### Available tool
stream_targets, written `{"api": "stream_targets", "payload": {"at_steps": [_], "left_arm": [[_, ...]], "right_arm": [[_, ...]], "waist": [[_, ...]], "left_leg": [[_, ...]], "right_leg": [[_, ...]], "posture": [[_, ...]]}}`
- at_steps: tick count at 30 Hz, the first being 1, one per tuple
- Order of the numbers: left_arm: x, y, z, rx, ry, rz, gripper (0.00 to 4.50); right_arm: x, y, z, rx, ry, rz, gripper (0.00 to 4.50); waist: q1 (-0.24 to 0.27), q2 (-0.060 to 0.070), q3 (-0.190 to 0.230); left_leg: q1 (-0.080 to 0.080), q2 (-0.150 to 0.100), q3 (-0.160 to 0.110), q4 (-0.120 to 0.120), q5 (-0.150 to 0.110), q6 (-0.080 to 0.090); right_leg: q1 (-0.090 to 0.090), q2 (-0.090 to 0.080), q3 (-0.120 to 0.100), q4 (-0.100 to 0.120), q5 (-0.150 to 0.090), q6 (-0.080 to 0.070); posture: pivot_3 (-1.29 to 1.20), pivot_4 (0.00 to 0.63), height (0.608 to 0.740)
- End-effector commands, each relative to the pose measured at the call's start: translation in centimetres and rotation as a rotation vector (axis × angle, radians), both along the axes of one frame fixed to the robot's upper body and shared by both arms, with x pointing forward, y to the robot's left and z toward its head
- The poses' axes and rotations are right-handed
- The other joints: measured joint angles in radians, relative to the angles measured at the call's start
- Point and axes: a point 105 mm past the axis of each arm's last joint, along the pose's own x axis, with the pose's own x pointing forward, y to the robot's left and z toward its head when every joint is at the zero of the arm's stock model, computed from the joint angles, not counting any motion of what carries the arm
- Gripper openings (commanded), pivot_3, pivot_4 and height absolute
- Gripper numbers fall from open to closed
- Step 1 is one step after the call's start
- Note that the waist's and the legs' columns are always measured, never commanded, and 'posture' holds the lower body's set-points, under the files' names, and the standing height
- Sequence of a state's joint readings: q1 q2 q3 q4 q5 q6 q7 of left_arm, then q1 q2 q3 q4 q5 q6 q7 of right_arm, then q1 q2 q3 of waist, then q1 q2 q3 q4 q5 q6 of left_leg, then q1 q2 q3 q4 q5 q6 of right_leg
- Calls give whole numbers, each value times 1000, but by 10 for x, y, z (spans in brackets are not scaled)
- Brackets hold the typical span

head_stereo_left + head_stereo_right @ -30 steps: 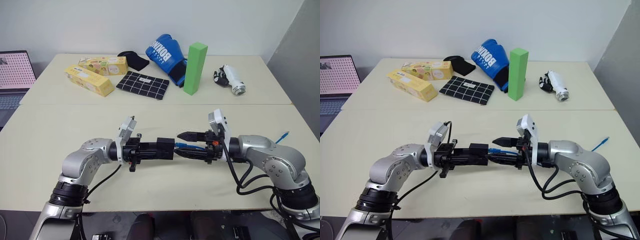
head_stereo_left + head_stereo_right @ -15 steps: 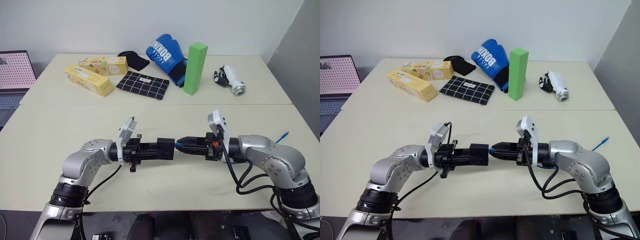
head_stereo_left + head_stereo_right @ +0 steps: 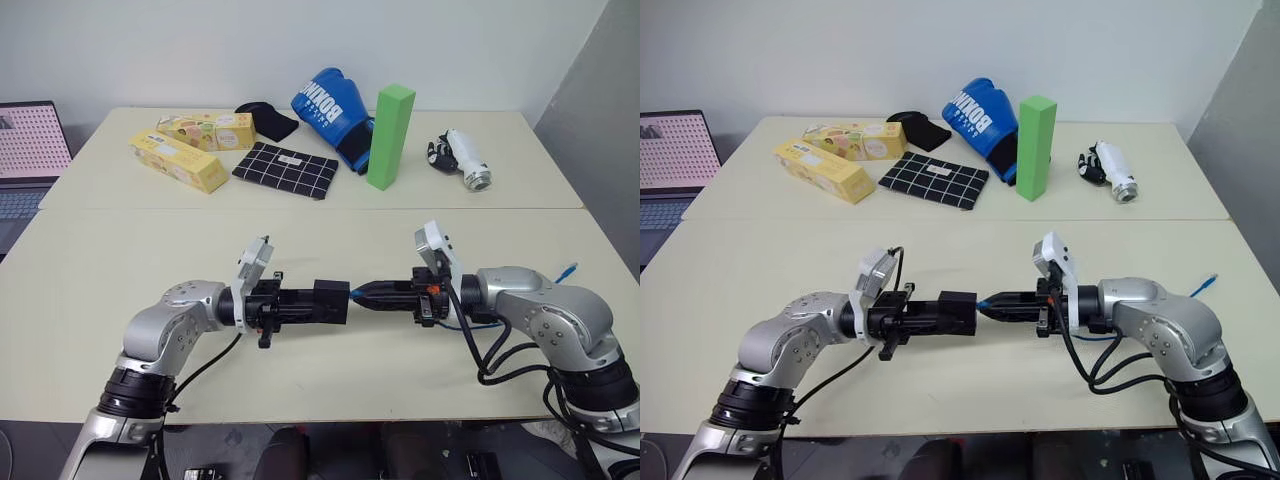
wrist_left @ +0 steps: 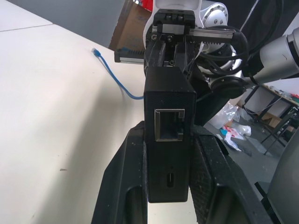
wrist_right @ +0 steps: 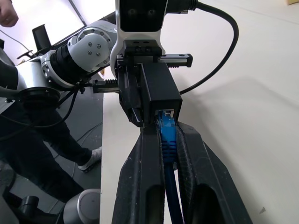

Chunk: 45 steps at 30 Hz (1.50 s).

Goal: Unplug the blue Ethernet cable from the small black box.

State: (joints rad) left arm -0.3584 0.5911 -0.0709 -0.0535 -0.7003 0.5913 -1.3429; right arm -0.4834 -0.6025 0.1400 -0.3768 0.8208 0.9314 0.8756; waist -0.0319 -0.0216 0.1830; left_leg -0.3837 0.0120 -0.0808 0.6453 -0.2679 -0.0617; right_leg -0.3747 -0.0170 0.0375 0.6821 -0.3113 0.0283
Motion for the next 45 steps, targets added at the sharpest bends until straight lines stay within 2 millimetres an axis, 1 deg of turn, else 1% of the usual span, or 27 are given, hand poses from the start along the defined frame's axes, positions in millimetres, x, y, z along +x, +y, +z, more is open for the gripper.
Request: {"api": "stream_targets", "payload": {"at_steps": [1, 4, 11, 13, 15, 18, 20, 22, 25, 27, 28, 29, 32, 35, 37, 39, 40, 42, 43, 45], "left_arm": [[-7, 0, 7, -6, -58, -24, 779], [1, 10, -1, 18, -59, 47, 779], [-3, 23, -10, 40, -52, 108, 779], [0, 27, -11, 38, -54, 147, 779], [5, 31, -11, 34, -61, 205, 779], [9, 34, -10, 30, -70, 261, 779], [20, 34, -9, 24, -108, 349, 779], [24, 33, -8, 20, -126, 392, 779], [21, 28, -8, 22, -128, 379, 779], [19, 26, -8, 20, -128, 382, 779], [19, 26, -9, 21, -131, 393, 779], [20, 26, -9, 24, -138, 406, 779], [22, 27, -8, 14, -147, 451, 779], [27, 32, -1, -37, -153, 517, 779], [32, 37, 2, -50, -170, 566, 779], [40, 47, 2, -48, -184, 657, 779], [46, 55, 2, -32, -213, 720, 779], [53, 69, 2, 8, -302, 808, 779], [57, 78, 3, 7, -339, 867, 779], [62, 88, 5, 1, -382, 939, 779]], "right_arm": [[5, -8, 6, 9, 19, -18, 88], [8, -16, 3, -1, 36, -44, 76], [20, -33, 1, -13, 29, -131, 72], [32, -40, 3, 5, 5, -204, 72], [67, -53, -2, -40, -122, -403, 72], [102, -69, -10, -118, -281, -619, 72], [132, -90, -20, -189, -349, -852, 72], [147, -101, -32, -235, -366, -978, 72], [154, -102, -42, -256, -364, -1014, 72], [156, -103, -46, -266, -359, -1025, 72], [156, -105, -47, -271, -359, -1036, 772], [157, -108, -47, -275, -360, -1044, 931], [157, -113, -43, -256, -358, -1051, 1713], [151, -114, -31, -212, -350, -1018, 2453], [145, -112, -23, -187, -364, -974, 2816], [132, -101, -9, -149, -399, -866, 3318], [122, -92, -1, -123, -415, -789, 3410], [95, -67, 13, -65, -426, -592, 3410], [80, -52, 16, -73, -450, -479, 3410], [64, -38, 17, -101, -480, -363, 3410]], "waist": [[0, 0, 0], [0, 0, 0], [0, 0, 0], [1, 0, 0], [-1, 0, 0], [0, 0, 0], [-1, 0, 0], [0, 0, 0], [-1, 0, 0], [-1, 0, 0], [-1, 0, 0], [-1, 0, 0], [-1, 0, 0], [-1, 0, 0], [0, 0, 0], [0, 0, 0], [0, 0, 0], [0, 1, 0], [-2, 1, 0], [-3, 1, 0]], "left_leg": [[0, 0, 0, 0, 0, 0], [0, 0, 0, 0, 0, 0], [0, 0, 0, 0, 0, 0], [-1, 0, 0, 0, 0, 0], [-1, 0, 0, 0, 0, 0], [0, 0, 1, 0, 0, 0], [-1, 0, 2, 0, 0, 0], [-1, 0, 3, 0, 0, 0], [-3, 0, 4, 0, 0, 0], [-7, 1, 4, 0, 0, 0], [-10, 1, 4, 0, 0, -1], [-13, 1, 4, 1, 1, -1], [-12, 1, 4, 1, 0, -1], [-12, 0, 4, 1, 0, 0], [-12, 0, 4, 1, 0, 0], [-12, 0, 4, 2, 0, 0], [-12, 1, 4, 1, 0, 0], [-12, 1, 3, 1, 0, 0], [-12, 1, 3, 1, 0, 0], [-11, 0, 3, 1, 0, 0]], "right_leg": [[0, 0, 0, 0, 0, 0], [0, 0, 0, 0, 0, 0], [-1, 0, 0, 0, 0, 0], [-1, 0, 0, 0, 0, 0], [-1, 0, 0, 0, 0, 0], [-1, 0, 0, 0, 0, 0], [-2, 0, 0, 0, 0, 0], [-3, -1, 1, 1, 0, 0], [-5, -1, 1, 1, 1, 1], [-9, -1, 2, 2, 1, 1], [-13, -1, 2, 3, 1, 1], [-15, -2, 2, 4, 1, 1], [-15, -2, 2, 4, 1, 1], [-15, -2, 2, 5, 1, 1], [-15, -2, 2, 6, 1, 1], [-15, -2, 1, 6, 1, 1], [-14, -2, 1, 6, 1, 1], [-15, -2, 1, 6, 1, 1], [-14, -2, 1, 6, 1, 1], [-14, -2, 2, 6, 1, 1]], "posture": [[0, 150, 740], [0, 150, 740], [0, 150, 740], [0, 150, 740], [0, 150, 740], [0, 150, 740], [0, 150, 740], [0, 150, 740], [0, 150, 740], [0, 150, 740], [0, 150, 740], [0, 150, 740], [0, 150, 740], [0, 150, 740], [0, 150, 740], [0, 150, 740], [0, 150, 740], [0, 150, 740], [0, 150, 740], [0, 150, 740]]}}
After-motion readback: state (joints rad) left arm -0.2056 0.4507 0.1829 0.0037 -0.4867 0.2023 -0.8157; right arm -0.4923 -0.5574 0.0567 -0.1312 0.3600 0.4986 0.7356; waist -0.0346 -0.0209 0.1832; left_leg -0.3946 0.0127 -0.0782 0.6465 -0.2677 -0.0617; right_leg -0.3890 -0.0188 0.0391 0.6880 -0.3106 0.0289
